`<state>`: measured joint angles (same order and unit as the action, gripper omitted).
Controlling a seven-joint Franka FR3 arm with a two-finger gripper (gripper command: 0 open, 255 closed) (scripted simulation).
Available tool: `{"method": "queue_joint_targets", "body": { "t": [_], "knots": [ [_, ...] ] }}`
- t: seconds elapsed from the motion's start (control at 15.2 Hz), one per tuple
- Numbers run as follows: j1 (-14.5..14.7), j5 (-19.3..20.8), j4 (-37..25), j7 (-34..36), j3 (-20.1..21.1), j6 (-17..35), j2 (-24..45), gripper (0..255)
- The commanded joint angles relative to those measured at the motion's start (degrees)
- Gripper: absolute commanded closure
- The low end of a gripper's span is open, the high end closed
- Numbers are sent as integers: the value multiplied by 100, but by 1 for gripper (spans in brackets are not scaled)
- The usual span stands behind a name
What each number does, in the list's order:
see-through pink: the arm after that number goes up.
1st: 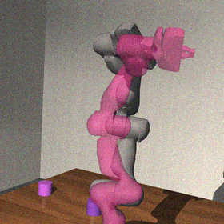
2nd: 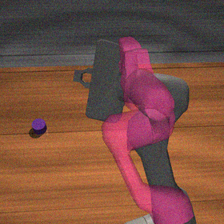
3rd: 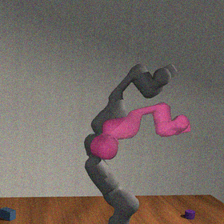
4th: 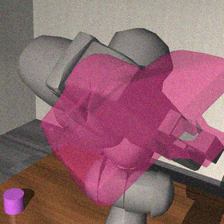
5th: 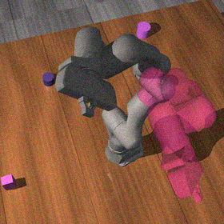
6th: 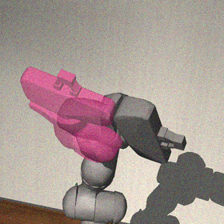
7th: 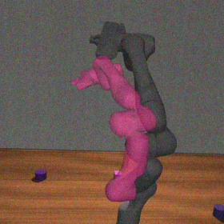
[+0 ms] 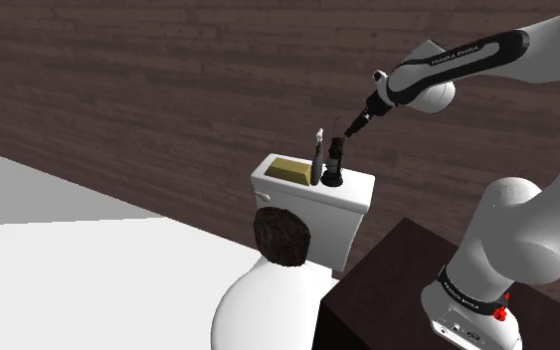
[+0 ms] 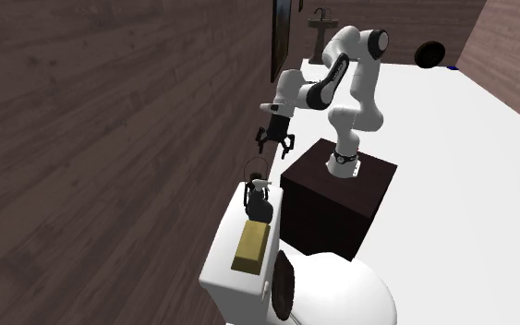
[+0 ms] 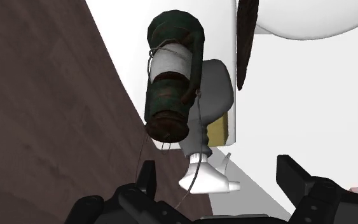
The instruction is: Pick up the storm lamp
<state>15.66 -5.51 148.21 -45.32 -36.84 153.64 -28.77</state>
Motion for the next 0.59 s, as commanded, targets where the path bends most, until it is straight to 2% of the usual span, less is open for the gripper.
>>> {"method": "queue_joint_targets", "body": {
  "t": [0.0, 0.2, 0.53],
  "knots": [
    [698, -504, -135, -765, -765, 415, 332, 0],
    [2160, -1427, -481, -1941, -2203, 808, 709, 0],
    [2886, -1755, -368, -2345, -2912, 1172, 783, 0]
  ]
}}
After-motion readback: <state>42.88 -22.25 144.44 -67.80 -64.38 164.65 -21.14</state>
